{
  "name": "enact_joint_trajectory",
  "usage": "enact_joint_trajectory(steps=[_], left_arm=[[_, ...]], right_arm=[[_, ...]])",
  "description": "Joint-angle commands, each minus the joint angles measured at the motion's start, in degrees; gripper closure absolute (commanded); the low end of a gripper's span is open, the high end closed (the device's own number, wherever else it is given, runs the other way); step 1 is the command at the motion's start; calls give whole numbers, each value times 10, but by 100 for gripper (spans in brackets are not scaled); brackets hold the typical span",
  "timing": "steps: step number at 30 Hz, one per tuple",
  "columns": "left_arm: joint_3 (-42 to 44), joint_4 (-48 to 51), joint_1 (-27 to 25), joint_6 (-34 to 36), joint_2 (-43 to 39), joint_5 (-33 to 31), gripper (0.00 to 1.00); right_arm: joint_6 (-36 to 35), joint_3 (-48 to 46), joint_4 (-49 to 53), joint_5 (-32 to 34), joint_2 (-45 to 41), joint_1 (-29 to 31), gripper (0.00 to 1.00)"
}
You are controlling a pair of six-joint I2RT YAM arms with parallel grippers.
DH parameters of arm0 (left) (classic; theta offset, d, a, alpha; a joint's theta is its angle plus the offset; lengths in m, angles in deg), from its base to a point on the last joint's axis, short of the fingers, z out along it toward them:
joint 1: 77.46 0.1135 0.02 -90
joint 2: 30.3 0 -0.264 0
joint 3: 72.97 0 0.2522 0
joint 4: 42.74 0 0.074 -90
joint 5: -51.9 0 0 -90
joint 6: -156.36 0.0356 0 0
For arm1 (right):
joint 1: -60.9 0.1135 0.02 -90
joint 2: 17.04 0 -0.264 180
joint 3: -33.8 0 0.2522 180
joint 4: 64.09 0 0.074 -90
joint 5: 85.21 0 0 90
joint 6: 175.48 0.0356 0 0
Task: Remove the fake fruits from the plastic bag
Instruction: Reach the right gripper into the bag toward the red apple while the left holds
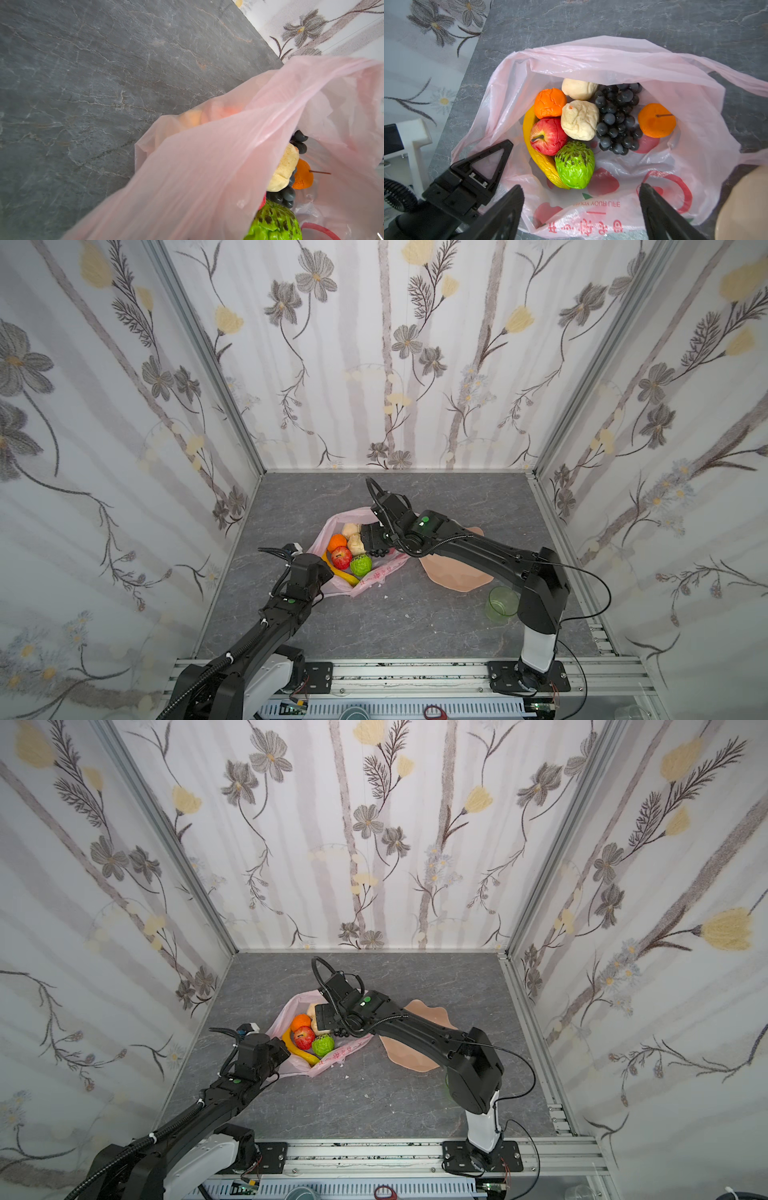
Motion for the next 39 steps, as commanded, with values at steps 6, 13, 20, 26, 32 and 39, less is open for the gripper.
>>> enact_joint_trajectory(steps=[6,13,20,26,32,39], left_arm=[[10,1,5,8,-4,-3,90],[17,1,10,12,-8,-7,90],[23,0,15,11,-19,-10,90],[28,0,18,9,-27,-7,90],[31,0,20,9,-36,-7,89],[36,0,21,9,-47,-6,87]], right_arm=[[-31,117,22,-8,109,5,19],[-41,151,24,-15,156,14,24],[-53,189,27,-36,192,37,24],[-65,221,31,-46,224,48,25],[-70,237,32,-49,247,51,26],[-71,240,34,-45,271,54,26]])
